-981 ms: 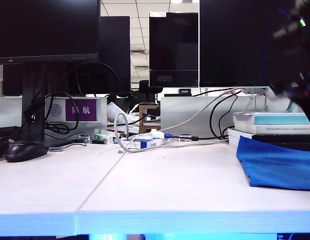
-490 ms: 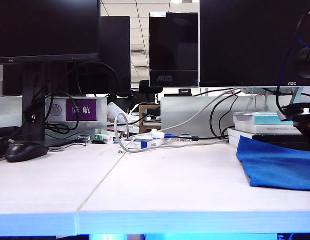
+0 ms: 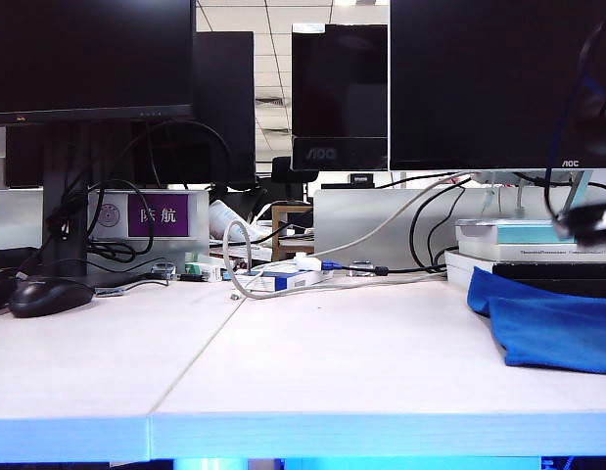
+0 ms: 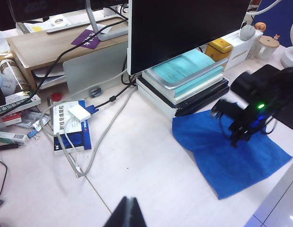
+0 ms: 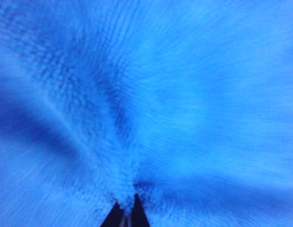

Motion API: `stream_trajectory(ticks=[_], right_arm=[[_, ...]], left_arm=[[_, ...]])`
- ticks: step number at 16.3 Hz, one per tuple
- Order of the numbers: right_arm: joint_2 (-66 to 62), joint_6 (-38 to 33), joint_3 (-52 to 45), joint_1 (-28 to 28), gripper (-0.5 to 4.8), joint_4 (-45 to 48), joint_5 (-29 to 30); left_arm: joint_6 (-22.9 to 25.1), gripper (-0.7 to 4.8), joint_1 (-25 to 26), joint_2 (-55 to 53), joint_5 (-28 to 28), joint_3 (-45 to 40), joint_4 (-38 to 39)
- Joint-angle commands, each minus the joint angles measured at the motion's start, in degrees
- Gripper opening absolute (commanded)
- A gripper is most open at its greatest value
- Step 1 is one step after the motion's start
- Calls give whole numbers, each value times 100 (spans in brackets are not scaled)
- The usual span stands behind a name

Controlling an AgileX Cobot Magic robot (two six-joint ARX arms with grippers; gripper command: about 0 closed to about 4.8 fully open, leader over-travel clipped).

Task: Wipe the table from right to left using the rag.

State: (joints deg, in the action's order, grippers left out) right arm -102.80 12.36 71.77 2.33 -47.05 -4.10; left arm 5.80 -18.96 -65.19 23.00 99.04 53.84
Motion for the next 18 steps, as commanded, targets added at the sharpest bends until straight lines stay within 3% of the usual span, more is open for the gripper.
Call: stream_trajectory(ticks=[1,8,11,18], right_arm=[[918,-66,42,2,-5,-107,-4],[3158,-61,44,4,-5,-767,-24],[3161,-61,35,2,-5,-1241,-22],[2170,-63,35,2,-5,-1088,173]], left_arm=[[20,-5,0,20,37,20,-72],[20,-5,0,20,39,20,-83],[20,-5,0,20,42,20,-79],[17,-5,0,22,188,20,-79]])
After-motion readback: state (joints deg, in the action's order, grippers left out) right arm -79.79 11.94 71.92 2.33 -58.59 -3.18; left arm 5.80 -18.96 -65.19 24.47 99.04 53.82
